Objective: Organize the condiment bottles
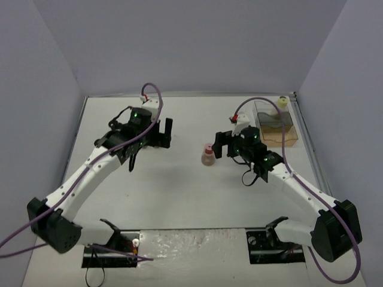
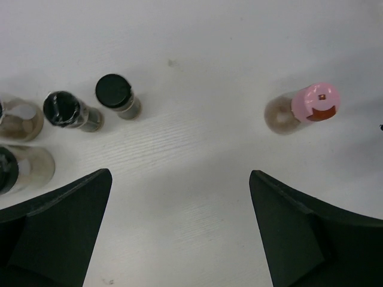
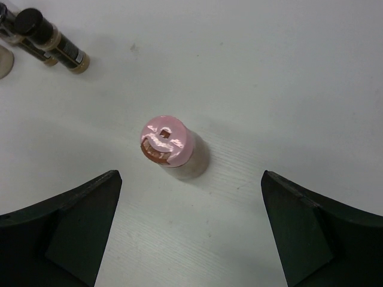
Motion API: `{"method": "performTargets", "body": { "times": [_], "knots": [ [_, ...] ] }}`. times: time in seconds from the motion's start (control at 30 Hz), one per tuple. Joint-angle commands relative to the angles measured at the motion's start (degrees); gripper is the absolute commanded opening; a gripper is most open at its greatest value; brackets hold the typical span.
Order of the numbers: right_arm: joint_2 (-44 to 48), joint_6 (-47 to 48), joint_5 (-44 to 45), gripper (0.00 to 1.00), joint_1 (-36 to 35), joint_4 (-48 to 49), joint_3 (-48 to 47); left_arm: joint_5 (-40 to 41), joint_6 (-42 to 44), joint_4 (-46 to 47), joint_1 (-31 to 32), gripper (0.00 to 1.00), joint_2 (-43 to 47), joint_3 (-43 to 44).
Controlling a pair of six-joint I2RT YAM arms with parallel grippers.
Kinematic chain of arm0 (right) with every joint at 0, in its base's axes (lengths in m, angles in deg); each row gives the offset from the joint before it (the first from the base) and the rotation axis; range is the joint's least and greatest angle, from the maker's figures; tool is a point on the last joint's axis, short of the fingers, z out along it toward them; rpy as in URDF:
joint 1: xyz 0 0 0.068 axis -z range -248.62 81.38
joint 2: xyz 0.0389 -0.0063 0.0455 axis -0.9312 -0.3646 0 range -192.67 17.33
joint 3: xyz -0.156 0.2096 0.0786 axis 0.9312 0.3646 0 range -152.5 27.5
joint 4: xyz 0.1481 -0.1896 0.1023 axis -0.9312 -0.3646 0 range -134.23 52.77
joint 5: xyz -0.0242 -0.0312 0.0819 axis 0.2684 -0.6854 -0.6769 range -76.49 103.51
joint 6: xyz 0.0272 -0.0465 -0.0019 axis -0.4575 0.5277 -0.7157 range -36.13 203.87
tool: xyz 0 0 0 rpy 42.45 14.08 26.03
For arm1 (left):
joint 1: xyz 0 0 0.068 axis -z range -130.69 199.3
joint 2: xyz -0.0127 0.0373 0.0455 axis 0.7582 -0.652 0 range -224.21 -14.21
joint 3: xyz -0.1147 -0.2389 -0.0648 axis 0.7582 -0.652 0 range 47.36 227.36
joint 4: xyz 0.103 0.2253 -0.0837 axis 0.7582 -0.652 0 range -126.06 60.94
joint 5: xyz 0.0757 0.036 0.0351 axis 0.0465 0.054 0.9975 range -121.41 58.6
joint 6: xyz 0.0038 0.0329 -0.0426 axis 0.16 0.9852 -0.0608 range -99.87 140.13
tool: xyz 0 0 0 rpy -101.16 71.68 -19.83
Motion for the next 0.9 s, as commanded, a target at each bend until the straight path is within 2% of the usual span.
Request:
{"method": "performTargets", "body": {
  "times": [0.0,0.1,0.27,0.37,0.57,0.8,0.87],
  "knots": [
    [-6.5,2.8,5.8,1.0,-6.3,3.5,-6.0,2.0,0.5,1.4,-1.7,0.97,9.2,-5.3],
    [-11.4,2.9,9.6,1.0,-9.8,3.9,-7.8,4.7,2.2,2.0,-2.8,0.97,15.3,-9.3],
    [-18.3,0.7,16.0,0.97,-11.6,5.8,-10.2,9.9,4.6,3.9,-4.0,0.97,21.6,-13.2],
    [-20.2,-1.1,18.3,0.93,-11.8,7.6,-10.0,10.9,4.5,5.0,-5.0,0.97,22.6,-14.9],
    [-23.5,-1.8,18.5,0.79,-11.8,8.8,-10.7,7.3,4.2,4.5,-8.1,0.97,21.3,-14.9],
    [-23.8,-2.1,18.4,0.45,-11.8,9.2,-10.3,1.7,2.3,5.6,-12.3,0.97,21.4,-15.6],
    [-22.6,-1.9,19.5,0.32,-11.6,8.7,-10.5,0.3,2.0,6.0,-13.1,0.97,21.5,-15.9]
  ]
}}
